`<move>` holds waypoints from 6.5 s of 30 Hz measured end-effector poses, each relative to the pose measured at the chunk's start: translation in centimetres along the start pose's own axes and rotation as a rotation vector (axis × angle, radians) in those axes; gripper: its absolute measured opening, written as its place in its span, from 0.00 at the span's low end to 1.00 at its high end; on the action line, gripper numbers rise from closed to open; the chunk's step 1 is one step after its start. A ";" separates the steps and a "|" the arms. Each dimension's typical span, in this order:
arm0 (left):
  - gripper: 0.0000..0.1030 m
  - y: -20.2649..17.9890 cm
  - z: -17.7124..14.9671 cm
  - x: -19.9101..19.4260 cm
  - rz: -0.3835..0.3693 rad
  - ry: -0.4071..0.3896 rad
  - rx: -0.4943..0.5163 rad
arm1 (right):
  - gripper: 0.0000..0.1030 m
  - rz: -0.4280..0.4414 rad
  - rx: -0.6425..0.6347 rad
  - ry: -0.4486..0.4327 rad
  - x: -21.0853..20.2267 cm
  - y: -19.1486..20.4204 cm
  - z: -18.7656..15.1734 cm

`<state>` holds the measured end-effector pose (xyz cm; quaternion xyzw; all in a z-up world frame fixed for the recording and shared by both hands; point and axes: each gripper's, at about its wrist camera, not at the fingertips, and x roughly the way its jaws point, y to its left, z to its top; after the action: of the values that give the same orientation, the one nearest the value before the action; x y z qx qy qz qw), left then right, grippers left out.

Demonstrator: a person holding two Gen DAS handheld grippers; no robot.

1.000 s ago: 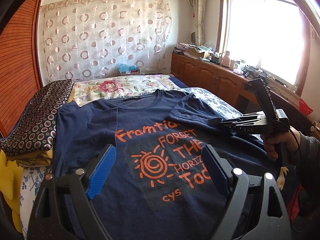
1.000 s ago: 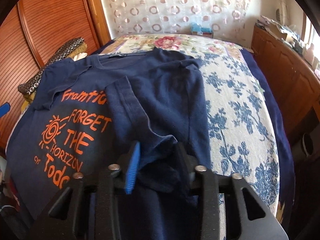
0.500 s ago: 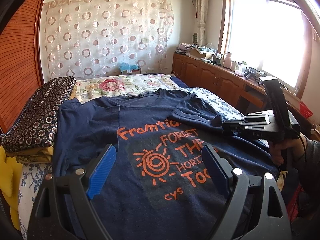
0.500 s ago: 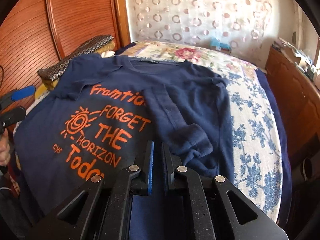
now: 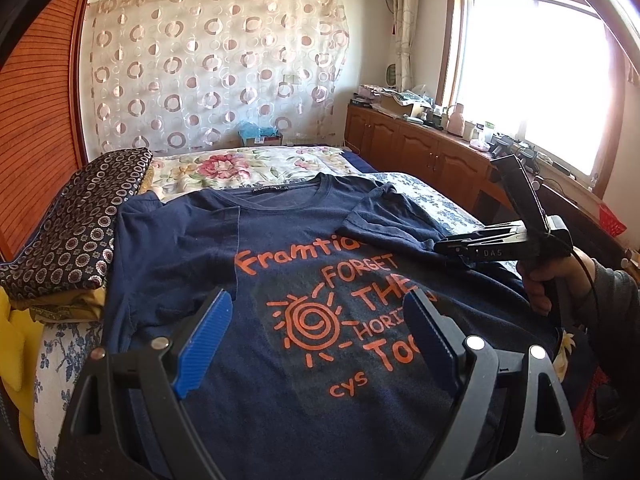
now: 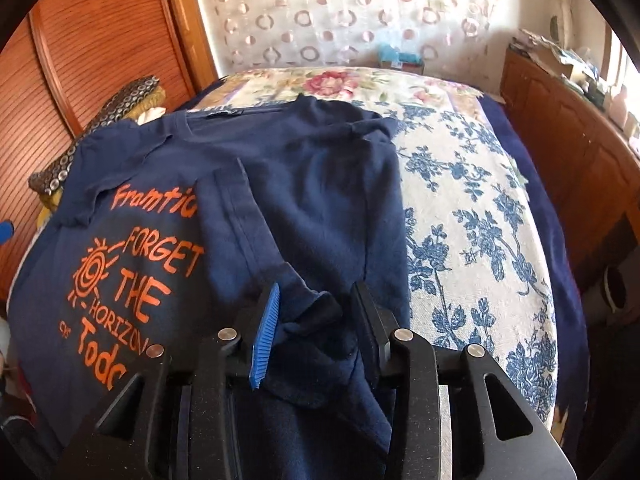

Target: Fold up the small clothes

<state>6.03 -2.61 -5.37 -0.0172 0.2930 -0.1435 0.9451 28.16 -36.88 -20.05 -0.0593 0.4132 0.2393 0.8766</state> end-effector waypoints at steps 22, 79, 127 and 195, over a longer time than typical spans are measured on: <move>0.86 0.1 0.1 -0.1 0.001 -0.004 -0.003 | 0.16 0.180 -0.180 -0.033 -3.2 7.3 -2.2; 0.85 15.9 9.5 8.1 0.163 0.187 -0.023 | 0.42 -0.192 -0.118 -0.014 6.6 -2.9 8.5; 0.03 17.8 11.3 9.9 0.157 0.191 0.018 | 0.62 -0.067 0.036 -0.028 6.4 -7.1 9.1; 0.55 13.7 -4.5 -10.3 0.113 0.104 -0.123 | 0.21 -0.172 -0.101 -0.071 -16.9 3.5 -11.1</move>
<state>-1.01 13.66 -5.07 -0.0512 0.3504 -0.0722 0.9324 9.60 -43.45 -14.20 -0.1303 0.3625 0.1855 0.9040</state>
